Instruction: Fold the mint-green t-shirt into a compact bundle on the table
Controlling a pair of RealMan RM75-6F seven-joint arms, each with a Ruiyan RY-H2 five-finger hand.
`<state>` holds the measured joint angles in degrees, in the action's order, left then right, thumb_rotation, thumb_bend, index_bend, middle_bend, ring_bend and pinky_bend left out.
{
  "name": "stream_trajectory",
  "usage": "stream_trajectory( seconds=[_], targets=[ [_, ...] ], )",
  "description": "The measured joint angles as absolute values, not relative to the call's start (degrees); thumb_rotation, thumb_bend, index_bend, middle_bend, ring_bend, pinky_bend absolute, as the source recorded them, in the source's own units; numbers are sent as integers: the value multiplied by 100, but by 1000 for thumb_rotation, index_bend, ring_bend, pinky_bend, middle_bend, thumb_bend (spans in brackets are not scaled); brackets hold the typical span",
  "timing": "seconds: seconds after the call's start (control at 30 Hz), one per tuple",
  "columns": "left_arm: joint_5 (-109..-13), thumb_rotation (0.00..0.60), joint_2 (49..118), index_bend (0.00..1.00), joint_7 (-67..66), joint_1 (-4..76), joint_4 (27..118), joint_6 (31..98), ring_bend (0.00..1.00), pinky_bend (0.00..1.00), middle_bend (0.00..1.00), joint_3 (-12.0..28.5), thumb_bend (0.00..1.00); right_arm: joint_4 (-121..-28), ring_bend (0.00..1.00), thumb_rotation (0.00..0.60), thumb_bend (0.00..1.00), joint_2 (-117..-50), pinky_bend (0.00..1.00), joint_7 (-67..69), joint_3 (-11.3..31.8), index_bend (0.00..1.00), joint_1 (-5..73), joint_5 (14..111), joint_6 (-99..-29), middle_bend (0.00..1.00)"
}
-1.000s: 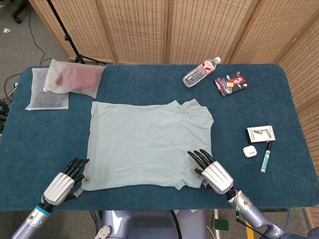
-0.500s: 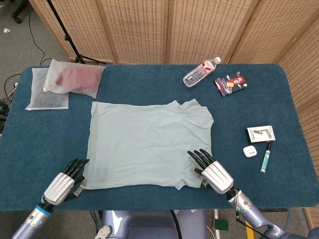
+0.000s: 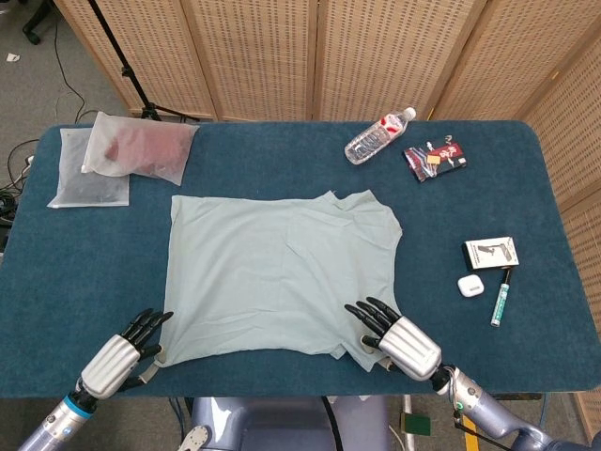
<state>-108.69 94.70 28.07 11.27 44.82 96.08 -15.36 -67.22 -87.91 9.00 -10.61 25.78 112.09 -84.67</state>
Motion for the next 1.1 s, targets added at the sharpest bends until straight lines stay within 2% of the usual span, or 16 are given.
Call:
stream_trajectory(
  seconds=[0.33, 0.67, 0.87, 1.1],
  targets=[
    [-11470, 600, 8982, 742, 3091, 979, 4427, 10344, 0, 0, 0, -2069, 622, -7179, 0, 600, 573, -8265, 78, 1078, -1707, 666, 2444, 12029, -9102, 27],
    [-11910, 600, 8670, 742, 3118, 697, 4293, 10834, 0, 0, 0, -2505, 618, -7059, 0, 600, 608, -8054, 78, 930, -2206, 669, 2023, 12837, -9888, 34],
    [-12003, 600, 8650, 743, 3117, 596, 4142, 10968, 0, 0, 0, -2572, 617, -6890, 0, 600, 609, -8036, 78, 815, -2320, 669, 1861, 13119, -10110, 34],
    [-11990, 600, 8644, 743, 3128, 656, 4225, 10900, 0, 0, 0, -2519, 620, -6881, 0, 600, 609, -8041, 78, 944, -2228, 669, 1853, 13027, -10095, 34]
  ],
)
